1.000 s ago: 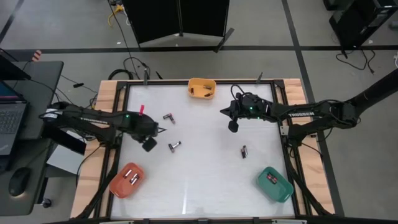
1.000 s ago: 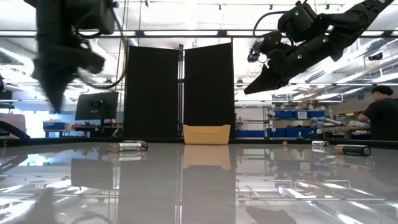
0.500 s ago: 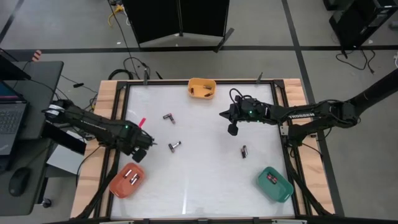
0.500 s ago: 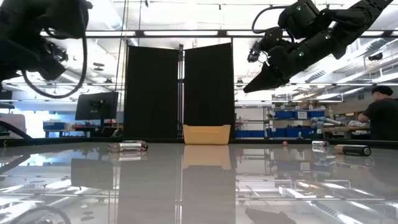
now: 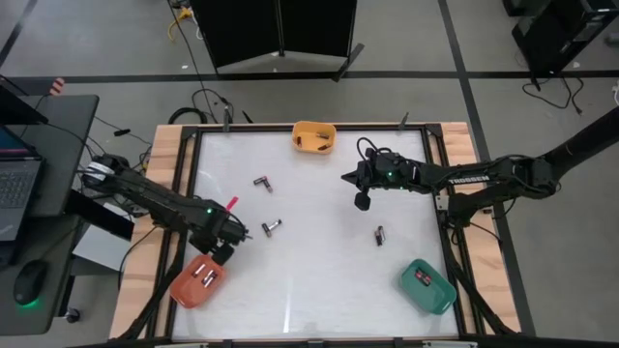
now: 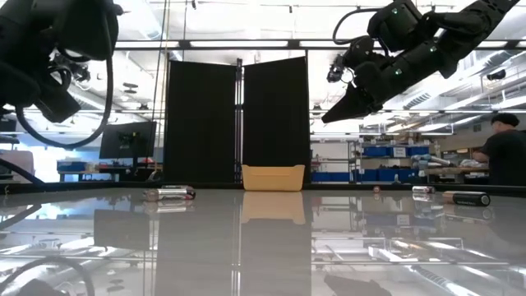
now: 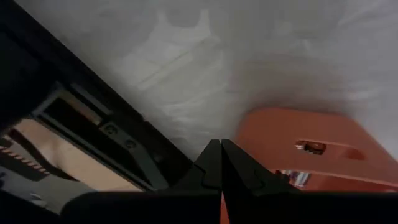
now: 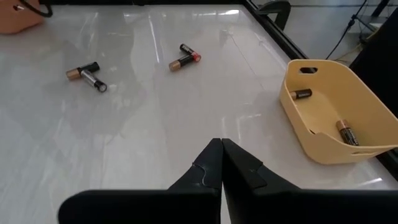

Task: Sort batteries
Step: Put the black-red battery into the green bin

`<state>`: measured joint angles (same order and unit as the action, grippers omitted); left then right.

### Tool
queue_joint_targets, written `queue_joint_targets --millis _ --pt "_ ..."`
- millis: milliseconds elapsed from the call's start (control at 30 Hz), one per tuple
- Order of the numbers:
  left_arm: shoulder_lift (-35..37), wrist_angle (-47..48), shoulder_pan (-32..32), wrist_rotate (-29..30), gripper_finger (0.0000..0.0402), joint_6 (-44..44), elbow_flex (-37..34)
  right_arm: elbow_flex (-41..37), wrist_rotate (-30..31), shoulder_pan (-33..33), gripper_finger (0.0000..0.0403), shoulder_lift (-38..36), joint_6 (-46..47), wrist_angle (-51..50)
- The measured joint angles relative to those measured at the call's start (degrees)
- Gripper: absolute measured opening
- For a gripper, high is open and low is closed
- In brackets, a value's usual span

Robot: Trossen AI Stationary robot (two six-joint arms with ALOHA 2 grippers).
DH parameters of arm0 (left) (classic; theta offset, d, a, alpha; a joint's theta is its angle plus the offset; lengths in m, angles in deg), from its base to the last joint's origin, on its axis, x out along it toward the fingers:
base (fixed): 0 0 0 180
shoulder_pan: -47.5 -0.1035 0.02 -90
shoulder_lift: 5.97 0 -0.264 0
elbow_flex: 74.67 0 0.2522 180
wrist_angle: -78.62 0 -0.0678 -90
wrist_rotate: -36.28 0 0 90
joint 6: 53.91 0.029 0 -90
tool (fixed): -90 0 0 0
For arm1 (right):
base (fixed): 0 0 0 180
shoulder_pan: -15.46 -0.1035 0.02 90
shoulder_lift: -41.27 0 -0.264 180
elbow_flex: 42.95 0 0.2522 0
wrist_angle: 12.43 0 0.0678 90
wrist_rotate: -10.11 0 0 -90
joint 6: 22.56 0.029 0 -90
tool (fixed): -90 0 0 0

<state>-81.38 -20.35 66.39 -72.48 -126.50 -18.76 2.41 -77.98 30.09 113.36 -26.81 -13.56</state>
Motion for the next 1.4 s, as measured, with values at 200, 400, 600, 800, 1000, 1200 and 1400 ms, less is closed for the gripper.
queue_joint_targets --millis 200,400,600,800,1000,1200,1400 --pt "0.02 -5.59 0.05 0.62 0.0006 -2.03 0.00 0.00 0.01 0.00 0.0014 0.00 -0.40 0.01" --pt "0.02 -13.91 -0.12 5.63 0.0006 -2.42 0.02 0.00 0.02 0.00 0.0013 0.00 -0.41 0.03" --pt "0.02 -20.81 -4.87 14.37 0.0004 4.88 0.02 0.00 0.00 0.00 0.0016 -0.28 -0.79 -0.22" --pt "0.02 -29.42 -13.72 19.05 0.0002 18.69 0.04 0.00 0.01 0.00 0.0014 -3.09 -1.37 -4.16" --pt "-1.27 -40.20 -23.28 20.74 0.0002 35.67 0.04 0.17 2.19 -0.64 0.0017 -5.39 1.97 -12.42" --pt "-7.75 -59.93 -28.93 20.85 0.0002 53.48 0.04 5.27 6.53 -3.59 0.0017 -5.22 7.92 -27.27" --pt "-15.09 -81.59 -30.65 20.76 0.0002 63.84 0.04 10.73 7.29 -6.32 0.0032 -5.25 16.43 -38.96"
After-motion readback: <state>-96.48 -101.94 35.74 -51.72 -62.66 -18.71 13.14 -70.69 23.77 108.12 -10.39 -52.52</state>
